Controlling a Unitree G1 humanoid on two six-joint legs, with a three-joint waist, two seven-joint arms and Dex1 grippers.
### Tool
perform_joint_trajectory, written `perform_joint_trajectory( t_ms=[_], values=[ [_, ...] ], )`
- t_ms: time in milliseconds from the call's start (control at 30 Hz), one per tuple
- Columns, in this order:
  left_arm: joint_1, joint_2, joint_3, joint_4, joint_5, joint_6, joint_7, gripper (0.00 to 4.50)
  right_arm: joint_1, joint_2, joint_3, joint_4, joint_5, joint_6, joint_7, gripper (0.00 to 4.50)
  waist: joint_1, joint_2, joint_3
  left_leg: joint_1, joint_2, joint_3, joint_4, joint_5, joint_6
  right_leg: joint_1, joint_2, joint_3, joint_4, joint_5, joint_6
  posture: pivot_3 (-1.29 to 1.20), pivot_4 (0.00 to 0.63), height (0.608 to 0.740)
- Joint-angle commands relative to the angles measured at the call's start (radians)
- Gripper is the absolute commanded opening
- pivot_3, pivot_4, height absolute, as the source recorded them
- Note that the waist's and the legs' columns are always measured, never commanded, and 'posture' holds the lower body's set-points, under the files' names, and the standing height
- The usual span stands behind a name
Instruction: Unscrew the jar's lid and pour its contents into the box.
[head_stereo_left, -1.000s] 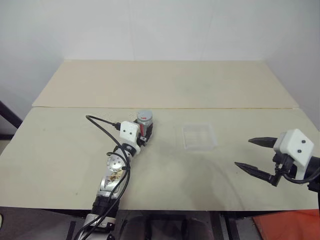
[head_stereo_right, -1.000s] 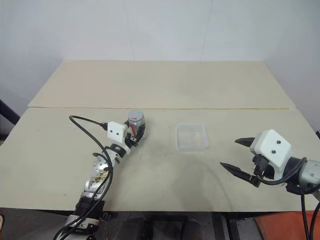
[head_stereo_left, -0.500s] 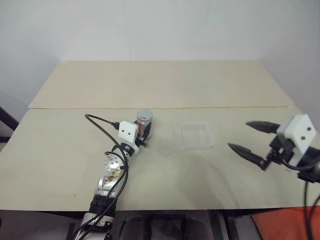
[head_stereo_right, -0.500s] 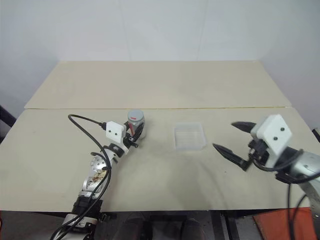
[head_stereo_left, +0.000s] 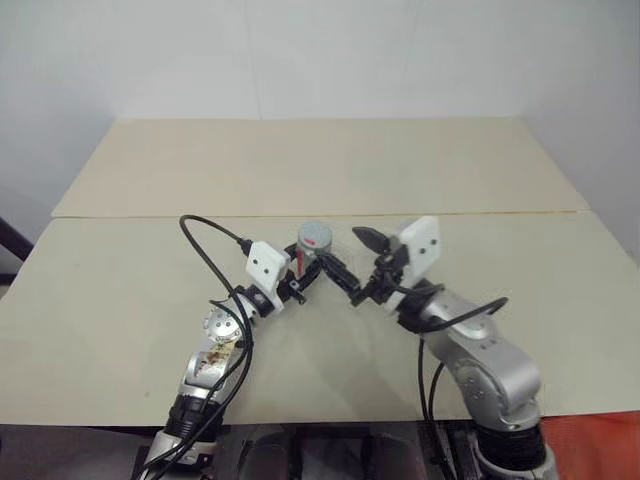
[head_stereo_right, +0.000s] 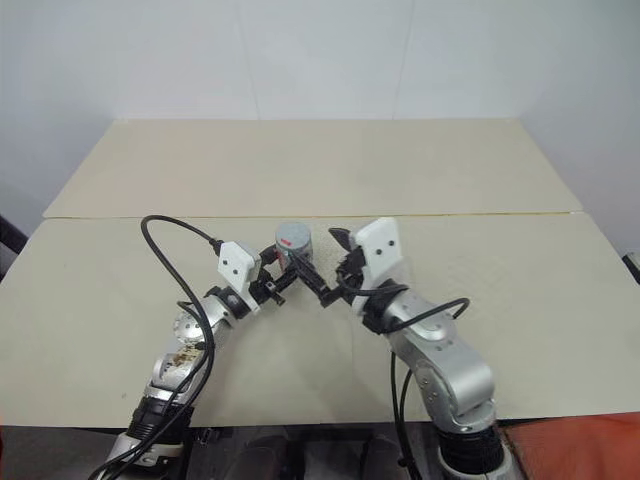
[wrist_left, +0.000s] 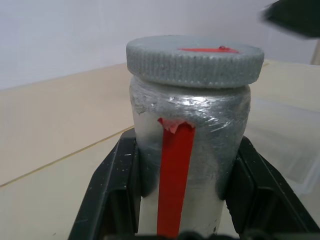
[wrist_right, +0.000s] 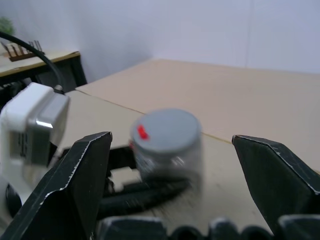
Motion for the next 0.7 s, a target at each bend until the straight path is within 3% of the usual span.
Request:
perform_joint_trajectory(
  t_ms=[33, 700],
  values=[
    [0.001, 0.005, -0.017, -0.040, 0.024, -0.042, -0.004, 1.86, -0.031, 0.008, 0.017, 0.035, -0.038, -0.076, 0.017, 4.50, -0.001, 0.000, 0.000, 0.000, 0.000, 0.000, 0.000, 0.000, 0.000, 0.000, 0.000, 0.000, 0.000, 0.000, 0.000, 0.00, 0.150, 0.740],
    [-0.011, -0.023, -0.013, -0.028, 0.017, -0.035, 0.009, 1.86, -0.059, 0.075, 0.025, 0.181, -0.127, -0.198, 0.042, 4.50, -0.012, 0.000, 0.000, -0.001, 0.001, 0.000, -0.001, 0.000, 0.000, -0.002, 0.000, 0.001, 0.001, 0.000, 0.000, 0.00, 0.150, 0.740]
  ],
)
